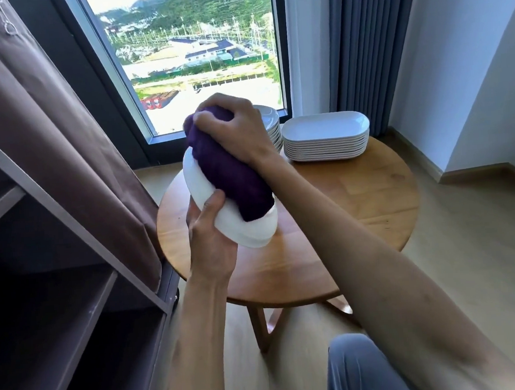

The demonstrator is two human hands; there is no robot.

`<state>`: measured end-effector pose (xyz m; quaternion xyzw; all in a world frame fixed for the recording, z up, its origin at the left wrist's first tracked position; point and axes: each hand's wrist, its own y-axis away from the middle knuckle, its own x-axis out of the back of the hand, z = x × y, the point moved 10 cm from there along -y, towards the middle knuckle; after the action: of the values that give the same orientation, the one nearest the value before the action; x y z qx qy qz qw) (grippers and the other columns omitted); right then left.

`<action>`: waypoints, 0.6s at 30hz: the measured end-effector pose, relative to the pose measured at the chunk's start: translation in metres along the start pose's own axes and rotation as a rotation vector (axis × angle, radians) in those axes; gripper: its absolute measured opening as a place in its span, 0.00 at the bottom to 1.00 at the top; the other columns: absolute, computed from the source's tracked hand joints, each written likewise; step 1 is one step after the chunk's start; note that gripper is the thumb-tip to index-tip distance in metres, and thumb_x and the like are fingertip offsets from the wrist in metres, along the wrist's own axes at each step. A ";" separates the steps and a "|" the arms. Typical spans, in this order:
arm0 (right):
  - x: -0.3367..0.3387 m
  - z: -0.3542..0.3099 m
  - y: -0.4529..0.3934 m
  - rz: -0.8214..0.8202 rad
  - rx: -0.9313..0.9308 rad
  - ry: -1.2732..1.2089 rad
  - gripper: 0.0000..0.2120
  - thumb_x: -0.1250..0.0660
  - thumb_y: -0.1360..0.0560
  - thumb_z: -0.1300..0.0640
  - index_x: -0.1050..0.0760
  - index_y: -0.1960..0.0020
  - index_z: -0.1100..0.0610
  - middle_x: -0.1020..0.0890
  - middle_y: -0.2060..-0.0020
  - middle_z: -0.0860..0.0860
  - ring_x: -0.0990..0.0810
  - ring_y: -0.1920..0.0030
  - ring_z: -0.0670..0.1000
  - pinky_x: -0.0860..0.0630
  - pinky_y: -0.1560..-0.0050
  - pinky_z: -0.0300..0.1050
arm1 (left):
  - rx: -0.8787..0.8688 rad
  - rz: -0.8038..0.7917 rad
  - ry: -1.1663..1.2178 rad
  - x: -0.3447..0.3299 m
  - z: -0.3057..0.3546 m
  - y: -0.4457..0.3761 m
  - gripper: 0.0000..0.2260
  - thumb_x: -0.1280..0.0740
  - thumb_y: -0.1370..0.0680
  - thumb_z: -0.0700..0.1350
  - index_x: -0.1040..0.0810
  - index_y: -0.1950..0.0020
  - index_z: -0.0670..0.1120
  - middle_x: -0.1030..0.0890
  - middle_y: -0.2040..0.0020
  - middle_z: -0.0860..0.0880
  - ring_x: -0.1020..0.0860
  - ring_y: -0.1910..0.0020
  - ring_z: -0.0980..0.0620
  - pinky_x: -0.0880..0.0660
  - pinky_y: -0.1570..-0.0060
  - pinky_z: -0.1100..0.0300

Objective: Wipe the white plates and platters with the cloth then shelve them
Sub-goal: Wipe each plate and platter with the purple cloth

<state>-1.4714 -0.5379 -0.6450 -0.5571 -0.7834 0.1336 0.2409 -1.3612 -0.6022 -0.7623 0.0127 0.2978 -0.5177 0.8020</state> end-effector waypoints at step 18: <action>0.110 0.088 0.030 0.424 -0.336 -0.235 0.09 0.22 0.30 0.62 0.21 0.58 0.51 0.14 0.62 0.51 0.14 0.60 0.50 0.16 0.52 0.49 | -0.260 0.158 -0.817 0.003 0.018 0.002 0.15 0.34 0.24 0.44 0.24 0.37 0.53 0.20 0.54 0.63 0.21 0.55 0.64 0.26 0.62 0.72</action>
<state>-1.5227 -0.4198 -0.7092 -0.7213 -0.6830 0.1132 0.0198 -1.3501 -0.6098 -0.7500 -0.2716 0.0171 -0.3754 0.8860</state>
